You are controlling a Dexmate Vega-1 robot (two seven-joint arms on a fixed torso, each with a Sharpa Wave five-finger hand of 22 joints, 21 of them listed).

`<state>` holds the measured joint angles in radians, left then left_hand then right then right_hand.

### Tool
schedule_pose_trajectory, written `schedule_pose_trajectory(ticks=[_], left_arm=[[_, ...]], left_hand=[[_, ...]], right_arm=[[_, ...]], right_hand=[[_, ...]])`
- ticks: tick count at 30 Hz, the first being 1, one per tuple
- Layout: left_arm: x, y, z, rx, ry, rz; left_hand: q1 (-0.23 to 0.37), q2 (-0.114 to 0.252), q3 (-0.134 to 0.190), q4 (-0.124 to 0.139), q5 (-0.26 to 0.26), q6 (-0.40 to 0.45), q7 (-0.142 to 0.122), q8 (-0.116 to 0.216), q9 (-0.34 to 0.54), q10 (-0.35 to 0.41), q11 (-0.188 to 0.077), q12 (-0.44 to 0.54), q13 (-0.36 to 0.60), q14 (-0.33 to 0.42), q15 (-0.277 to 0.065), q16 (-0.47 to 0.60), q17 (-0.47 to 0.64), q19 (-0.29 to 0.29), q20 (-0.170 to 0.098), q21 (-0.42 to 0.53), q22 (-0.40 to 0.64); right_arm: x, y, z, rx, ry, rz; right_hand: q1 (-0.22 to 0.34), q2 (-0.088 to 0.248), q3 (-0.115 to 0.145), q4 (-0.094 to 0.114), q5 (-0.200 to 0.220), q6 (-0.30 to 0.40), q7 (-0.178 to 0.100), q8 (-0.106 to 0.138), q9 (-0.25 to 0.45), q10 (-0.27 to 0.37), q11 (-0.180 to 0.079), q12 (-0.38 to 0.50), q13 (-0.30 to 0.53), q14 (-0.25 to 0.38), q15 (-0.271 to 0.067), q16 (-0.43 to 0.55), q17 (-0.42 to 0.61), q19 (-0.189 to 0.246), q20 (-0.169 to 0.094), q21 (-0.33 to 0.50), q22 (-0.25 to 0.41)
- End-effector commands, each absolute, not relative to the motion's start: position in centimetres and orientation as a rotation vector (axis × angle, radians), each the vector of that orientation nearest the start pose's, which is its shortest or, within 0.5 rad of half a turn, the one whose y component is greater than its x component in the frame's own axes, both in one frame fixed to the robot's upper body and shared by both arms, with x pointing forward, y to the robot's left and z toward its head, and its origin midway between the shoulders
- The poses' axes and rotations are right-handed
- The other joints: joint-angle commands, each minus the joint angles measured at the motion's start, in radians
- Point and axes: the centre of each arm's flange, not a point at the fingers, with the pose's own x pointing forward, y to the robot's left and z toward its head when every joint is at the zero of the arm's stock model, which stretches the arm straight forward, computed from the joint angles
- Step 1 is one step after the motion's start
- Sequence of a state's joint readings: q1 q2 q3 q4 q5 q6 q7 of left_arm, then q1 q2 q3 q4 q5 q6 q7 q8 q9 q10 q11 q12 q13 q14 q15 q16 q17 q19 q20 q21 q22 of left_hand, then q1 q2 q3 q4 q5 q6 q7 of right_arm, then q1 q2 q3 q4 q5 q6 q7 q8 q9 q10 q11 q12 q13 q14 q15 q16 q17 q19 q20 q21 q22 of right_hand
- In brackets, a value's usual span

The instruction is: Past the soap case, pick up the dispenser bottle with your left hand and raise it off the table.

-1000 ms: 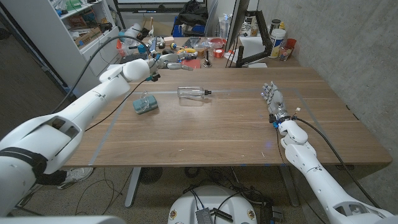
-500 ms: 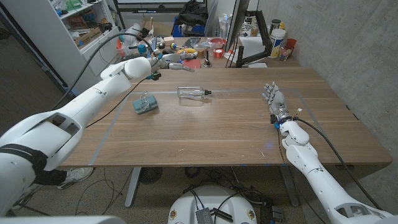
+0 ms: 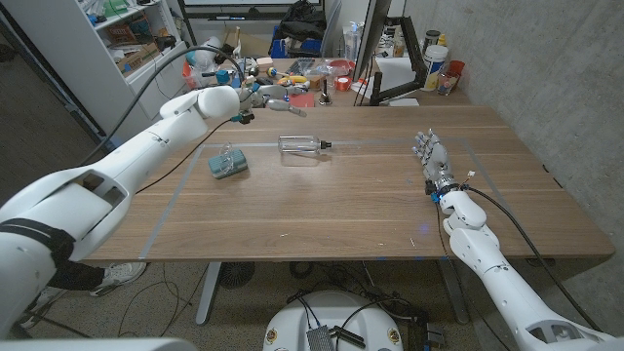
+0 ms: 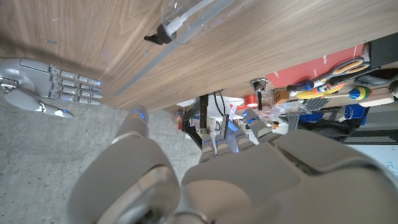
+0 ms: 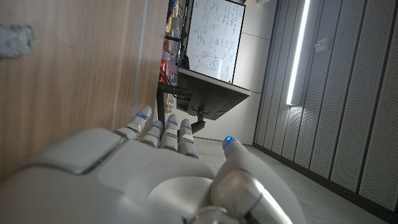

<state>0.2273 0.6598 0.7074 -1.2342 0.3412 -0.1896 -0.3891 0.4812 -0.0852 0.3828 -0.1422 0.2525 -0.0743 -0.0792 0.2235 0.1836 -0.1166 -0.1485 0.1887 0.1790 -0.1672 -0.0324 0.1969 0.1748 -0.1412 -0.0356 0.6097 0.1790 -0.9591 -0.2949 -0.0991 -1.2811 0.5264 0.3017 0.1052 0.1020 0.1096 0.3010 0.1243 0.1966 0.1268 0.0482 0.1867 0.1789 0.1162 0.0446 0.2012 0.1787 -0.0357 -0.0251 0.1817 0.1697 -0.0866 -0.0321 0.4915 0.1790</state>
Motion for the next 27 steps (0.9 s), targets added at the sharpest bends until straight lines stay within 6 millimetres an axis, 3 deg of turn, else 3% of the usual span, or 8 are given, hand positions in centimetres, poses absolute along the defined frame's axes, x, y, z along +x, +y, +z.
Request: schedule_pose_trajectory(ticks=[1, 27], left_arm=[[65.91, 22.83, 17.94, 1.499, -0.579, -0.311], [66.61, 22.03, 17.75, 1.599, -0.484, -0.331]], left_hand=[[0.017, 0.001, -0.006, -0.001, 0.006, 0.01, -0.005, 0.006, 0.002, 0.007, -0.006, 0.006, 0.004, -0.015, -0.072, 0.007, 0.002, 0.008, -0.048, -0.006, 0.003], [0.066, 0.024, -0.002, -0.003, 0.018, -0.026, -0.014, -0.014, 0.003, -0.003, -0.004, -0.004, 0.004, -0.024, -0.068, -0.002, 0.001, 0.003, -0.046, -0.019, 0.004]], right_arm=[[64.3, -31.28, -6.66, 0.187, -0.617, 0.11], [64.24, -31.84, -6.79, 0.186, -0.616, 0.106]], right_hand=[[0.0, 0.029, 0.001, 0.002, 0.002, 0.01, 0.001, 0.004, 0.005, 0.01, -0.002, 0.007, 0.003, 0.005, 0.001, 0.001, 0.003, 0.006, -0.082, -0.002, 0.003], [-0.001, 0.026, 0.001, 0.003, 0.002, 0.013, 0.003, 0.005, 0.005, 0.012, 0.0, 0.007, 0.003, 0.007, 0.004, 0.001, 0.002, 0.009, -0.081, -0.007, 0.003]])
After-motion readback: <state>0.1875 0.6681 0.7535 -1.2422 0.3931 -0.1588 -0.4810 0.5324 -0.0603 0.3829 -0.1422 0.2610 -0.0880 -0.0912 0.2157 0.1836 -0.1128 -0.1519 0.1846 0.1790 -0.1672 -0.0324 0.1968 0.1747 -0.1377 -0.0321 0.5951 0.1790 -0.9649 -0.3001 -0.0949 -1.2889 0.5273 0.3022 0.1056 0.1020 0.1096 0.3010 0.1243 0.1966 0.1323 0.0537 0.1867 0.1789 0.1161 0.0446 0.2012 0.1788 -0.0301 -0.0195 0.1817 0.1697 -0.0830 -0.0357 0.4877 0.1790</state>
